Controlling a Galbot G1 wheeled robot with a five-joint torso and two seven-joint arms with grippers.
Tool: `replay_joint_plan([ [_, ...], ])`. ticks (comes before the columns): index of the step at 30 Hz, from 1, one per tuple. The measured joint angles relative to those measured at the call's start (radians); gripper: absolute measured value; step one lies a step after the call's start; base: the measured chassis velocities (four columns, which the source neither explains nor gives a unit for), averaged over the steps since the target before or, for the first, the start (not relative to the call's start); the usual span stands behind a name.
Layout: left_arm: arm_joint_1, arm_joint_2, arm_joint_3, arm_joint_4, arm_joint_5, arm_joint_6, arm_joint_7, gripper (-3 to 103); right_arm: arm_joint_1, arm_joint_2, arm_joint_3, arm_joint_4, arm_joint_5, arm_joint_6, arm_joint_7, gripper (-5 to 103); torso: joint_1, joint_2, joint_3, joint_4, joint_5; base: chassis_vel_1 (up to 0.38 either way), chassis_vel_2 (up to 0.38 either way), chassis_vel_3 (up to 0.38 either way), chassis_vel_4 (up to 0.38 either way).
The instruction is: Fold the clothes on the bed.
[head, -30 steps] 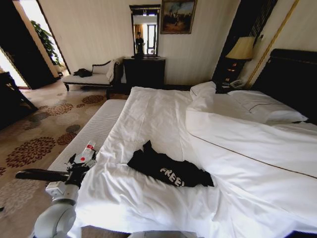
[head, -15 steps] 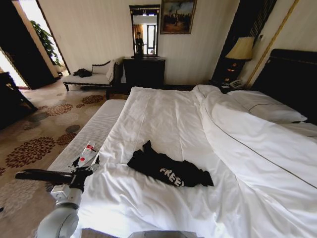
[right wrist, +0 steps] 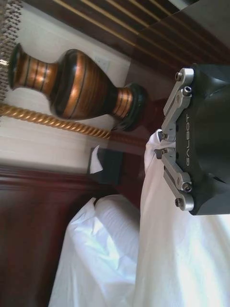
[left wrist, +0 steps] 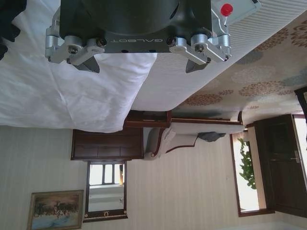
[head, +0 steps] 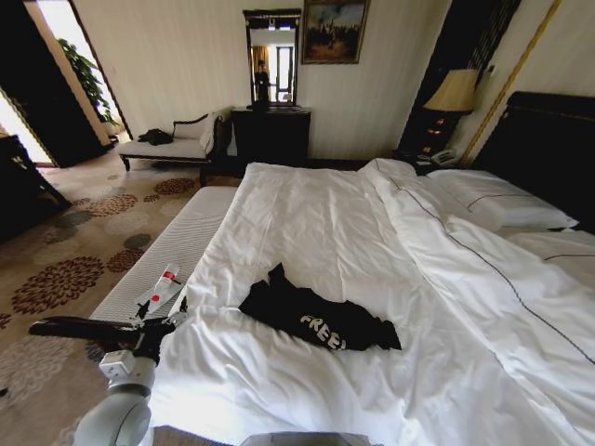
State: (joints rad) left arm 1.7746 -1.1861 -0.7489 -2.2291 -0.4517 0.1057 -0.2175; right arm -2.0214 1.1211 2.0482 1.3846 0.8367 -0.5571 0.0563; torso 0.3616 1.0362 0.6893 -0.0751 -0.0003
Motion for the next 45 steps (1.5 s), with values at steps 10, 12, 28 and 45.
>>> replay_joint_plan([
  [10, 0.005, 0.002, -0.006, -0.009, 0.003, 0.0, -0.003, 100, 0.031, 0.075, -0.098, 0.027, -0.057, 0.027, 0.03, 1, 0.0, 0.0, 0.0, -0.0003, -0.0006, 0.0, 0.0, 0.0, 0.0],
  [12, 0.008, 0.002, -0.012, -0.01, 0.002, 0.0, -0.003, 100, 0.036, 0.086, -0.117, 0.014, -0.102, 0.014, 0.035, 1, 0.0, 0.0, 0.0, 0.0003, -0.0003, 0.0, 0.0, 0.0, 0.0],
  [28, 0.005, 0.007, -0.008, -0.013, 0.005, 0.002, -0.002, 100, 0.053, 0.121, -0.204, -0.129, -0.26, 0.021, 0.016, 0, 0.0, 0.0, 0.0, 0.0, -0.0005, 0.0, 0.0, 0.0, 0.0],
  [45, 0.002, 0.01, -0.007, -0.013, 0.005, 0.001, -0.001, 100, 0.04, 0.172, -0.208, 0.009, -0.247, 0.036, 0.028, 38, 0.0, 0.0, 0.0, -0.0002, -0.0005, 0.0, 0.0, 0.0, 0.0],
])
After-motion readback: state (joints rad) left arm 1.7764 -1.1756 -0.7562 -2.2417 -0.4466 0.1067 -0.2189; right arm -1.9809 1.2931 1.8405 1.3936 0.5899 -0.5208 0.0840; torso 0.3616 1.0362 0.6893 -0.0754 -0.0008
